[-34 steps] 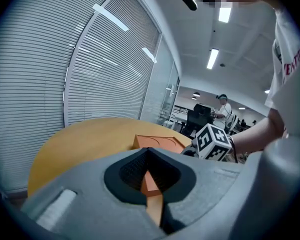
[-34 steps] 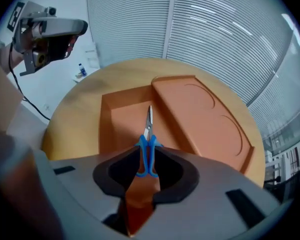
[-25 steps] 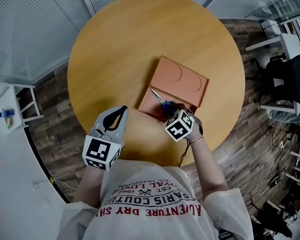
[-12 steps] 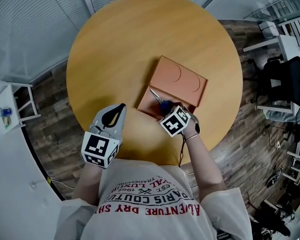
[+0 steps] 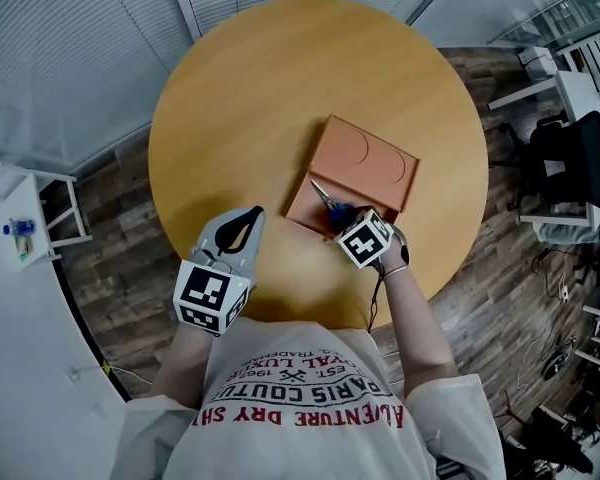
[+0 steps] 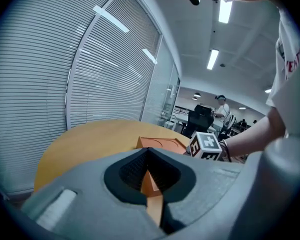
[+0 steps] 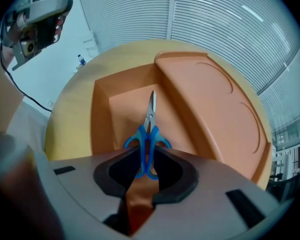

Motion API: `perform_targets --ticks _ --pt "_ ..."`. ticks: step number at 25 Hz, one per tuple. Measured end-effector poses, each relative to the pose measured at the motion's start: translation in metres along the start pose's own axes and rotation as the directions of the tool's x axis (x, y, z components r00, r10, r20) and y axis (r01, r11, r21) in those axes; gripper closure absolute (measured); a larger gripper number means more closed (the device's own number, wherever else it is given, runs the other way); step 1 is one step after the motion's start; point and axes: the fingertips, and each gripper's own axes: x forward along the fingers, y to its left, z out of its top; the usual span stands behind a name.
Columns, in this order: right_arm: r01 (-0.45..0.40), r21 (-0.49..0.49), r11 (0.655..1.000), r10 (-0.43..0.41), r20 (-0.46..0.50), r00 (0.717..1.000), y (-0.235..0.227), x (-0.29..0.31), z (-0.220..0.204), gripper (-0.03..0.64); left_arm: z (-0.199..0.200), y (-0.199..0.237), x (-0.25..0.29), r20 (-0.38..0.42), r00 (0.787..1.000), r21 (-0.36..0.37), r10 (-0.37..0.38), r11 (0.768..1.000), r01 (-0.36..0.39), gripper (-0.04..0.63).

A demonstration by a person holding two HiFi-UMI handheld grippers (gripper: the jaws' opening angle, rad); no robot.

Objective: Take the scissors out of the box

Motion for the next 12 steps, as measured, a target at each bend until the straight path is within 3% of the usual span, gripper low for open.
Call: perform_targets --ticks 12 --pt "0.055 -0.024 0.998 -0.053 0.109 0.993 0.026 -0.053 0.005 0.528 0.01 -0.016 -0.02 0.029 1.0 0.039 -0.008 0.999 0.007 0.586"
